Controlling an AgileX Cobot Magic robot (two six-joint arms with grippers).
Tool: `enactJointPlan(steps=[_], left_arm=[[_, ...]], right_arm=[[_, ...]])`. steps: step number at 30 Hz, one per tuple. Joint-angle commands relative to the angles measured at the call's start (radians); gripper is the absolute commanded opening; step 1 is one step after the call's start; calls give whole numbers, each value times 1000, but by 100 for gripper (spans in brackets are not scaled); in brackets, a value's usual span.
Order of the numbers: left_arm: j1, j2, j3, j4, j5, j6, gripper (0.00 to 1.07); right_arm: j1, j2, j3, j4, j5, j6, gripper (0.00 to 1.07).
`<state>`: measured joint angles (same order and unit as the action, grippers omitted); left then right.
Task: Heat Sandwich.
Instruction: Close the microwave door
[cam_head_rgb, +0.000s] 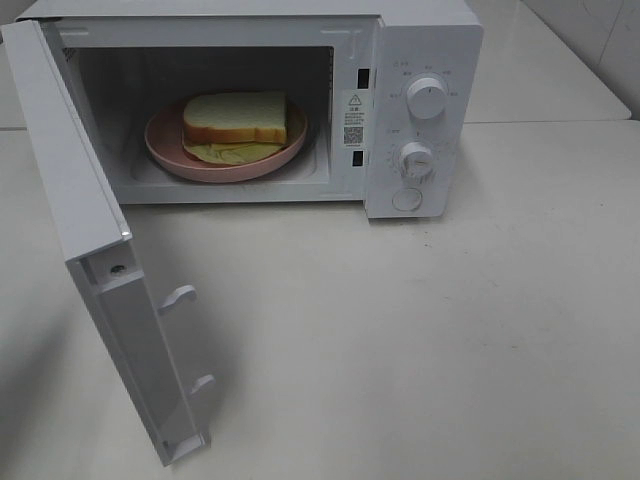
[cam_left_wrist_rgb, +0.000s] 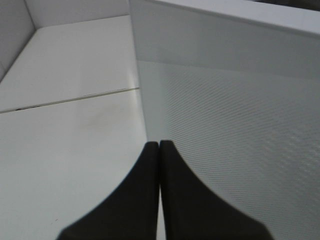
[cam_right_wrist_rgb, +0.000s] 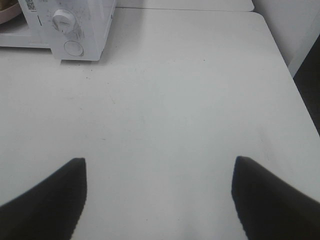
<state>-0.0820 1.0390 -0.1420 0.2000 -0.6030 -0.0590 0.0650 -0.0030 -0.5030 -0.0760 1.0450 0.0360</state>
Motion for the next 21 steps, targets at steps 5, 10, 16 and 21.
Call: enactJointPlan(steps=[5,10,16,21], left_arm=[[-5,181,-4,159,-290,-117,0],[-44,279,-22,157,-366,-106,0],[-142,354,-81,103,-365,-91,0],[-242,416,-137,-33,-365,-34,0]], right_arm=[[-7,-27,-1,1,-8,-3,76],[-7,-27,-1,1,-8,-3,76],[-7,-27,-1,1,-8,-3,76],[-7,-27,-1,1,-8,-3,76]])
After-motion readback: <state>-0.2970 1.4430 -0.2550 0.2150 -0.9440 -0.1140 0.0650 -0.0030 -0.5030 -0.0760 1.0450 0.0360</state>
